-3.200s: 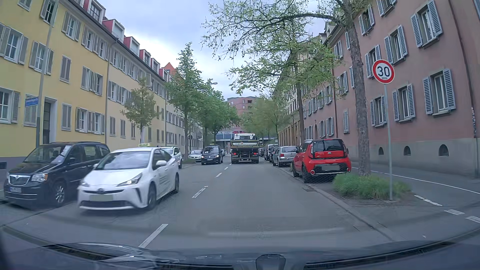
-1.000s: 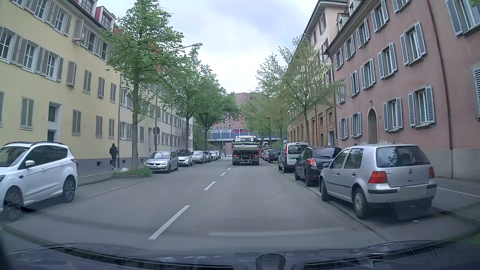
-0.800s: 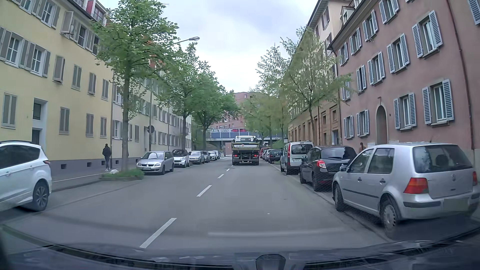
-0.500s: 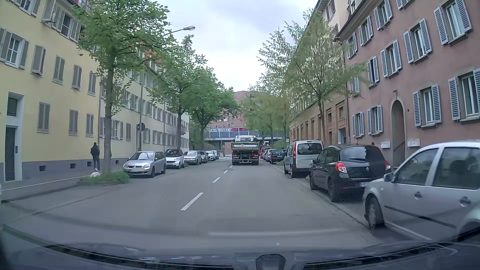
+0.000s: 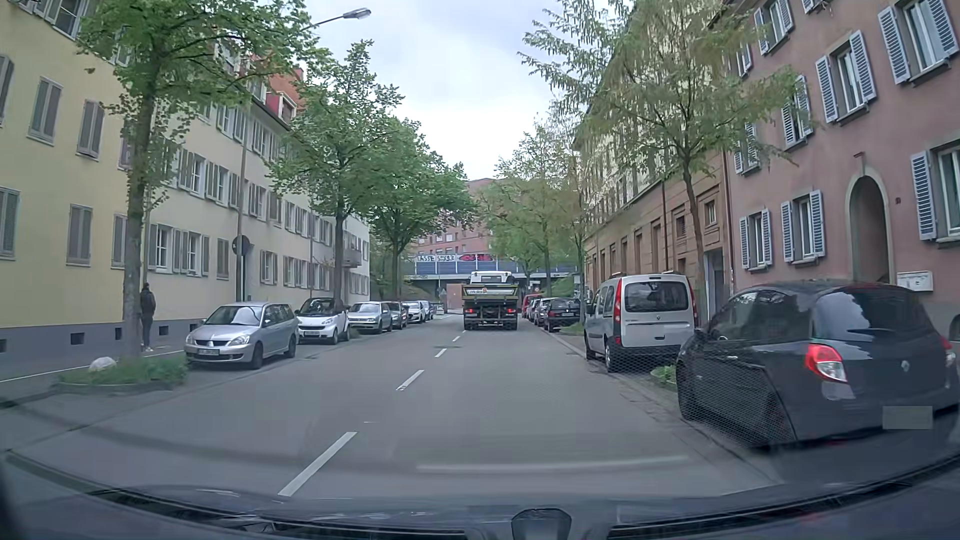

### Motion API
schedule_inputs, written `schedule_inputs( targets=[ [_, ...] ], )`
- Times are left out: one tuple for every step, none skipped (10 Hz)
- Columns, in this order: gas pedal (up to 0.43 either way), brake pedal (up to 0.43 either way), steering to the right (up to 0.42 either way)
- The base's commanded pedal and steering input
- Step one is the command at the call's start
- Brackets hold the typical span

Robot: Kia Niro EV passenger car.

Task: Follow the waypoints while adhering to traffic rules and regulations

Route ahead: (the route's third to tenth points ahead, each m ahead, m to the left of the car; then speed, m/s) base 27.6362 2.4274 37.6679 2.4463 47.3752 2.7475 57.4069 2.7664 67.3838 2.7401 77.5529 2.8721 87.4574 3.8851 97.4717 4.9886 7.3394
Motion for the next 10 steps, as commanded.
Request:
schedule_inputs(
  targets=[
    [0.098,0.0,0.001],
    [0.098,0.0,0.001],
    [0.098,0.0,0.001],
    [0.098,0.0,0.001],
    [0.098,0.0,0.001],
    [0.098,0.0,0.001],
    [0.098,0.0,0.001],
    [0.098,0.0,0.001],
    [0.098,0.0,0.002],
    [0.098,0.0,0.002]
  ],
)
